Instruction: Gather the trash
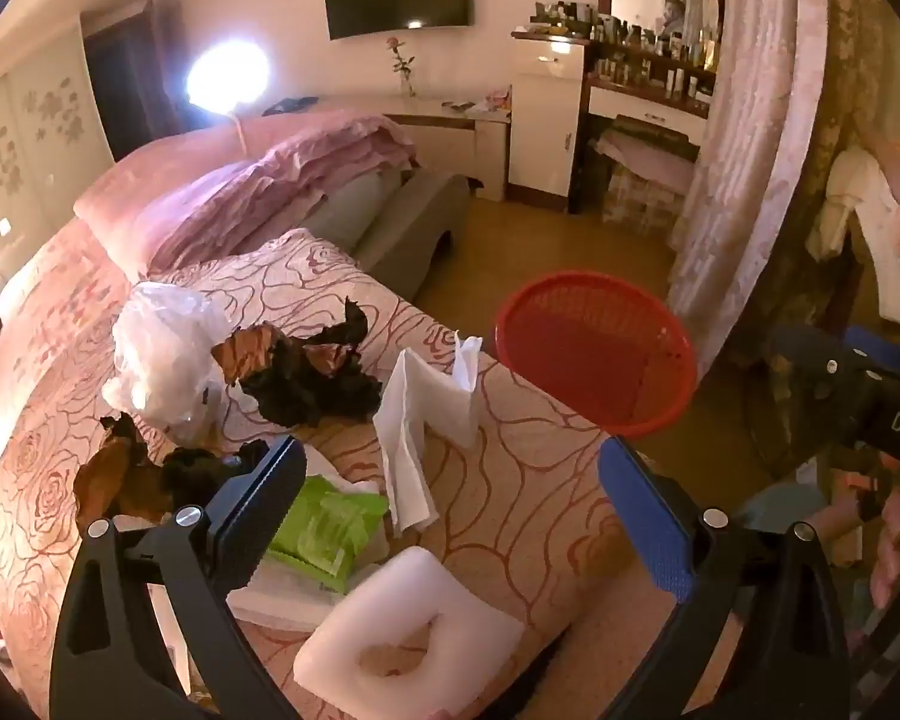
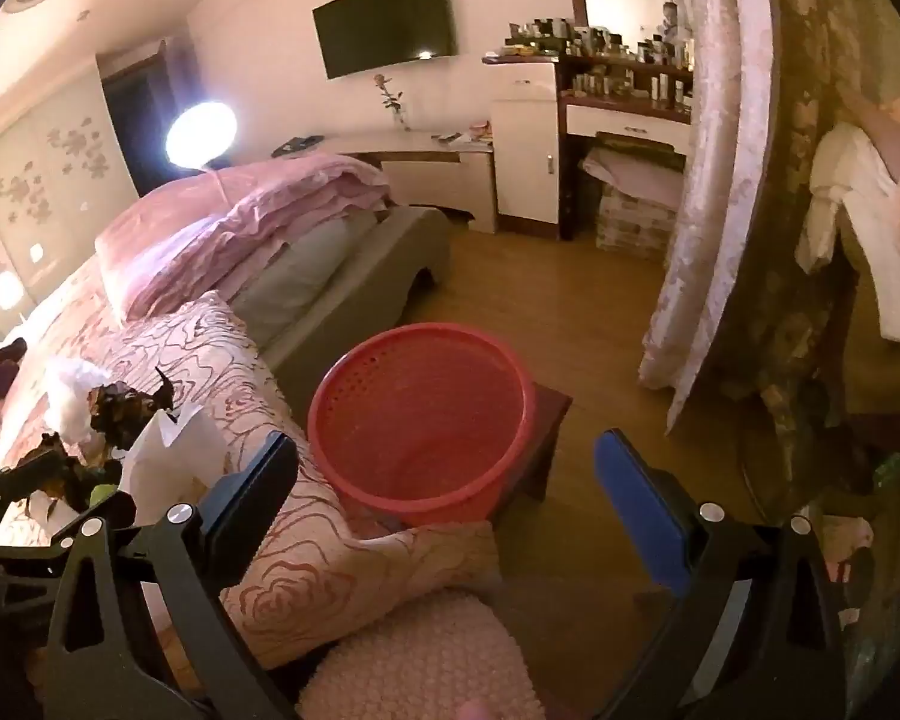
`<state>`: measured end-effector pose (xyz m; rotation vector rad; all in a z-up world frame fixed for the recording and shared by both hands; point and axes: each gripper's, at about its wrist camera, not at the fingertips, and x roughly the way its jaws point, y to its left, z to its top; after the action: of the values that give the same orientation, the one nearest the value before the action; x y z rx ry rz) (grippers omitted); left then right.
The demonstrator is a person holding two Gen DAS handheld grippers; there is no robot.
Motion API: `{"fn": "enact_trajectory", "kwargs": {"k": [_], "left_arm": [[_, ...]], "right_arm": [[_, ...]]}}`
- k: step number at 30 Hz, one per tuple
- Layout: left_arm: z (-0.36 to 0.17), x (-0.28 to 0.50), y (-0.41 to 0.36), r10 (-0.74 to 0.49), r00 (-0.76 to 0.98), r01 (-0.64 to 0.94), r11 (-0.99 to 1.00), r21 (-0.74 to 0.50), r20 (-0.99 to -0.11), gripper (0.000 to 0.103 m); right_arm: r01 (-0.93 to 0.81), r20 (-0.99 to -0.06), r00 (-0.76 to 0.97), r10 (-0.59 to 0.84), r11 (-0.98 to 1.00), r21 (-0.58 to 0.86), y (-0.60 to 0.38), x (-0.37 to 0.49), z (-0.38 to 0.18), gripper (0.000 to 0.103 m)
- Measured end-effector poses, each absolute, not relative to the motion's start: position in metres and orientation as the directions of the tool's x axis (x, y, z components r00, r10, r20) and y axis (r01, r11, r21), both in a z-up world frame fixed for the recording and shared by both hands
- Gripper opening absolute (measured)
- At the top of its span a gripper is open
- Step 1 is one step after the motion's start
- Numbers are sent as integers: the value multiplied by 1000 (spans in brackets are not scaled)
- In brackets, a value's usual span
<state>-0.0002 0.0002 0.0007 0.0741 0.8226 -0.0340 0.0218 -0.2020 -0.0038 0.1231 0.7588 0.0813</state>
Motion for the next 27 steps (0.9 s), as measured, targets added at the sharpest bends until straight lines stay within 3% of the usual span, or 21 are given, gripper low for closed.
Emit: {"fn": "enact_trajectory", "kwargs": {"k": [18, 27], "left_arm": [[3, 15, 13, 7, 667, 47, 998, 51, -745, 94], [-2, 19, 12, -6, 655, 59, 997, 43, -756, 94]], "right_arm": [[63, -751, 658, 55, 990, 128, -215, 37, -26, 96], [60, -734, 677, 52, 990, 125, -213, 44, -22, 96]]}}
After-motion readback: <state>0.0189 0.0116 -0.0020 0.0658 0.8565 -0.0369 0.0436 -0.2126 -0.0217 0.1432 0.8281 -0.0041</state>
